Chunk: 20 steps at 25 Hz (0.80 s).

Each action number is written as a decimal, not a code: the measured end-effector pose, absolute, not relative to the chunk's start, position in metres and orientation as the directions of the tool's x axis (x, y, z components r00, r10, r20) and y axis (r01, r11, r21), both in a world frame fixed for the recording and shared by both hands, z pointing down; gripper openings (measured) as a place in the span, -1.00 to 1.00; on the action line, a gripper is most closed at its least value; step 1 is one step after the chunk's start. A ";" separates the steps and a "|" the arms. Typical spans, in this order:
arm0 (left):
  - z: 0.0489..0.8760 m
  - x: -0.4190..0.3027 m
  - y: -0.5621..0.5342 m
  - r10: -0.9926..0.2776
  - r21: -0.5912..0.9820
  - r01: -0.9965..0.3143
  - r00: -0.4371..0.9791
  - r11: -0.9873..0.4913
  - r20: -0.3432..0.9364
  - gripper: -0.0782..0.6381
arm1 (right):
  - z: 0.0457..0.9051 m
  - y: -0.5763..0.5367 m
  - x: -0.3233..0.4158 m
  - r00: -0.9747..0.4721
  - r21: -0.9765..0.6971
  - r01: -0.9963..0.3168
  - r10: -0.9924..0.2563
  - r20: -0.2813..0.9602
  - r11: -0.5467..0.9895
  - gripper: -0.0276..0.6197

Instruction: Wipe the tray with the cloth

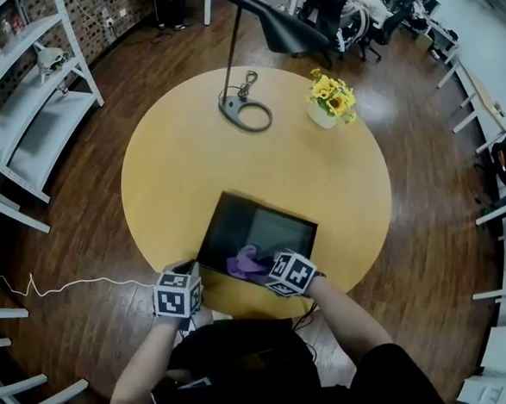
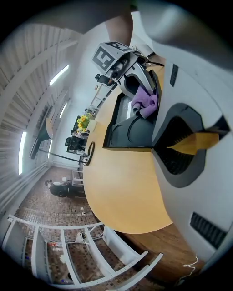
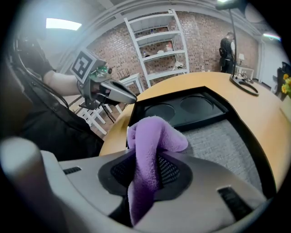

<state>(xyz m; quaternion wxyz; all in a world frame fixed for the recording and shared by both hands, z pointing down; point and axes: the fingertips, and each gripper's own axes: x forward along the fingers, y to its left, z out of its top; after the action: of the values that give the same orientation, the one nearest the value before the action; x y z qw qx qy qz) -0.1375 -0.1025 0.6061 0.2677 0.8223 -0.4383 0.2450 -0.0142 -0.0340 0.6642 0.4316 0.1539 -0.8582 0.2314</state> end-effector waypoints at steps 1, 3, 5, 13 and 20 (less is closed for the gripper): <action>0.606 -0.138 -0.103 -0.592 0.230 -0.854 0.495 -0.467 0.636 -0.78 | 0.663 -0.034 -0.013 -0.588 -0.271 -0.457 -0.059 0.807 0.847 -0.62; 0.604 -0.139 -0.103 -0.604 0.232 -0.857 0.494 -0.460 0.626 -0.78 | 0.659 -0.042 -0.004 -0.589 -0.245 -0.456 -0.083 0.804 0.855 -0.62; 0.603 -0.140 -0.104 -0.624 0.227 -0.863 0.487 -0.451 0.611 -0.78 | 0.655 -0.064 0.019 -0.555 -0.167 -0.497 -0.164 0.815 0.851 -0.62; 0.598 -0.108 -0.074 -0.598 0.311 -0.836 0.542 -0.452 0.591 -0.73 | 0.657 -0.134 0.117 -0.327 0.059 -0.672 -0.368 0.871 0.738 -0.62; 0.606 -0.065 -0.059 -0.501 0.339 -0.762 0.628 -0.552 0.596 -0.73 | 0.668 -0.126 0.108 -0.280 0.081 -0.704 -0.380 0.882 0.706 -0.63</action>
<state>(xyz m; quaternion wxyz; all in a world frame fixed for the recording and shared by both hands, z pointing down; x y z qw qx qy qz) -0.0654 -0.0586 0.6060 0.2947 0.8527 -0.3702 0.2213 0.1077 -0.1263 0.6683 0.4902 0.3461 -0.7827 0.1651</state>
